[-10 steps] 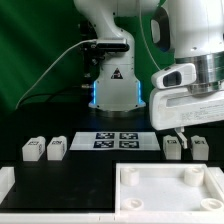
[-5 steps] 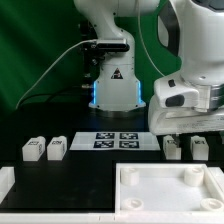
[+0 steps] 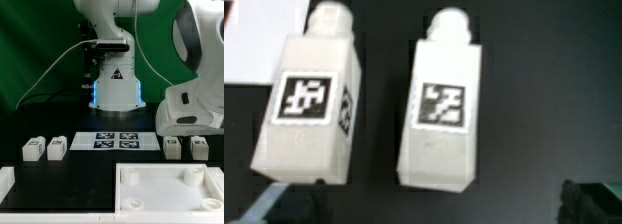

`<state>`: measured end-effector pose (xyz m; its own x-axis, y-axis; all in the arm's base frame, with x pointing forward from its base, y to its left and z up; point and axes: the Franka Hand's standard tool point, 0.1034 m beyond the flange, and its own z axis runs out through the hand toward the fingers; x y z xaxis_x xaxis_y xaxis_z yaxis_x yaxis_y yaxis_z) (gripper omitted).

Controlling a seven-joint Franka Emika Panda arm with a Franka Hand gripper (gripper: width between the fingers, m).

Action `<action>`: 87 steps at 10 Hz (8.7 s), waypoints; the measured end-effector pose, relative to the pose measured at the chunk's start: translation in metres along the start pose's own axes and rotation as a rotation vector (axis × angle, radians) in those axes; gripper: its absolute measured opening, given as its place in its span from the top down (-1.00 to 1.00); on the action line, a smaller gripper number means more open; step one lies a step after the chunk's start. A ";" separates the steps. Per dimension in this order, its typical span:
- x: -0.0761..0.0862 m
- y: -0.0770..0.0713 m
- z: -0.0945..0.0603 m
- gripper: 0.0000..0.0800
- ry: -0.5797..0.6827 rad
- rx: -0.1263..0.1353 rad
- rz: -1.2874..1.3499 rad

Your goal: Assemble one leg

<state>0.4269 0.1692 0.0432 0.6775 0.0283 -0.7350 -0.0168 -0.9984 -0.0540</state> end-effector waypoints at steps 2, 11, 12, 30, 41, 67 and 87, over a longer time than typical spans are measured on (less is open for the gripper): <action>0.007 -0.002 0.001 -0.62 -0.017 0.002 0.002; -0.002 -0.010 0.055 -0.62 -0.041 -0.024 0.011; -0.002 -0.010 0.057 -0.62 -0.044 -0.026 0.010; -0.005 0.012 -0.041 0.27 0.168 -0.014 -0.101; 0.017 0.048 -0.201 0.27 1.288 0.033 -0.145; 0.107 0.053 -0.163 0.27 1.408 0.056 -0.117; 0.100 0.047 -0.165 -0.62 1.332 0.071 0.006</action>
Offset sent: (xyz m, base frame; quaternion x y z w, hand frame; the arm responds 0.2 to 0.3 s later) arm 0.0000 0.0000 0.0000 0.0000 0.0000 0.0000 1.0000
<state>0.6152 0.1167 0.0784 0.8734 -0.0859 0.4794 -0.0330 -0.9925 -0.1178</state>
